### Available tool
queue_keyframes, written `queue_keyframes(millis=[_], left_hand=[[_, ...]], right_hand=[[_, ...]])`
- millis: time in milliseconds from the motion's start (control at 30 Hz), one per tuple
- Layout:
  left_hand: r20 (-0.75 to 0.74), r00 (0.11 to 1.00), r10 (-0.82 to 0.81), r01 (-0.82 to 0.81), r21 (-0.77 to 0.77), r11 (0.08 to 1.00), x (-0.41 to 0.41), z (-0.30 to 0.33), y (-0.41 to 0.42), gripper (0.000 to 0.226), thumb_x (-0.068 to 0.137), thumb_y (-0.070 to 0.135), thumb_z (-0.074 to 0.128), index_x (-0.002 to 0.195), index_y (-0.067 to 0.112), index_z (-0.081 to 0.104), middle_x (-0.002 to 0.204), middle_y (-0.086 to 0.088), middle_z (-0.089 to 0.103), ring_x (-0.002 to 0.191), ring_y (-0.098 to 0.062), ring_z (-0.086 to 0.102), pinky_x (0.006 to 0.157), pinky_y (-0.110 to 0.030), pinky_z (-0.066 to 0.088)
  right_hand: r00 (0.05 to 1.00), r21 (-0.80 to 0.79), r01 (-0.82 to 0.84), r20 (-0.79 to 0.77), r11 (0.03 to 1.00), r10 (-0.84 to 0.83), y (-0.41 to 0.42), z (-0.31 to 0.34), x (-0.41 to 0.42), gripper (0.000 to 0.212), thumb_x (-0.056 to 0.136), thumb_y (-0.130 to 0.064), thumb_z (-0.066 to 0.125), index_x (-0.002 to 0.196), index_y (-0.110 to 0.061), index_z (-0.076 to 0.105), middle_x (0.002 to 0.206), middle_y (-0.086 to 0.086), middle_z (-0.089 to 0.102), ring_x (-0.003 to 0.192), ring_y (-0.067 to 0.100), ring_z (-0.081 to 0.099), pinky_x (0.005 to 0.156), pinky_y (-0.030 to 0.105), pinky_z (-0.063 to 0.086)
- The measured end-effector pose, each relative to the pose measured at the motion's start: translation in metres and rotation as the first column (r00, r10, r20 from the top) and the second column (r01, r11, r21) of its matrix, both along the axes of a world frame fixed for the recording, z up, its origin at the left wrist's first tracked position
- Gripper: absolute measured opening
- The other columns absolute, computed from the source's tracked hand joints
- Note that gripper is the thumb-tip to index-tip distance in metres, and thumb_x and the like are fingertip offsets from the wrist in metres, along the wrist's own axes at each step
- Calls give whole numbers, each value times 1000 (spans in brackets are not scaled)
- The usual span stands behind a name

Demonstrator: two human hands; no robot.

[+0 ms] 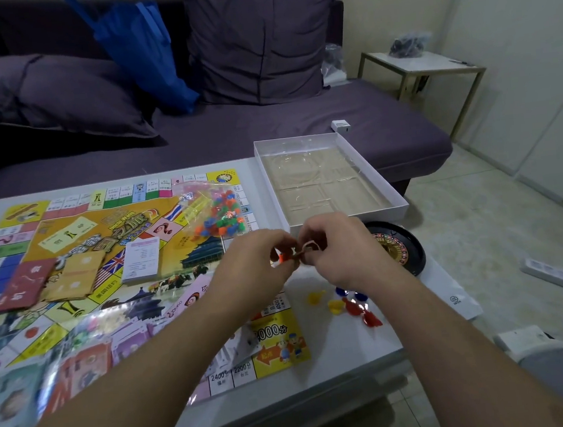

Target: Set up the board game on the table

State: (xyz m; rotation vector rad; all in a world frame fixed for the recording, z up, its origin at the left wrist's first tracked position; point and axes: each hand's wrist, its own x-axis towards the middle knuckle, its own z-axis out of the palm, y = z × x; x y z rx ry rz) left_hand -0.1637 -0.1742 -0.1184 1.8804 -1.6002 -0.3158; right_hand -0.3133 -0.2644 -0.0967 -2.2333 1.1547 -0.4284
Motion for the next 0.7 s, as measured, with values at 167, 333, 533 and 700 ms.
queue_keyframes(millis=[167, 333, 533, 700], left_hand=[[-77, 988, 136, -133, 37, 990, -1, 0, -4, 12, 91, 21, 77, 103, 25, 79, 91, 11, 75, 86, -7, 66, 74, -25, 53], [-191, 953, 235, -222, 87, 971, -2, -6, -7, 14, 87, 22, 84, 100, 25, 80, 88, 9, 76, 82, -3, 66, 67, -15, 48], [-115, 966, 233, -215, 152, 965, -8, -13, -11, 19, 84, 20, 84, 102, 27, 81, 97, 3, 76, 90, -14, 68, 77, -26, 57], [-93, 970, 224, -209, 151, 966, -10, -14, -10, 21, 85, 21, 83, 105, 25, 80, 100, 2, 76, 95, -17, 68, 86, -36, 60]], right_hand=[[993, 25, 11, 116, 1000, -13, -3, 0, -1, 29, 88, 2, 71, 96, -25, 70, 91, -10, 72, 87, 6, 68, 80, 25, 58], [990, -118, 76, -106, 990, -89, -6, -7, -4, 40, 87, 3, 64, 113, -27, 72, 111, -5, 69, 97, 15, 66, 87, 37, 61], [961, -220, -48, -275, 974, -15, 1, -19, 4, 28, 91, -26, 75, 118, -33, 75, 115, -1, 71, 116, 23, 58, 89, 39, 56], [957, -275, -9, -280, 961, -72, 2, -20, 5, 26, 88, -31, 78, 114, -32, 75, 111, 2, 68, 109, 26, 61, 87, 40, 57]])
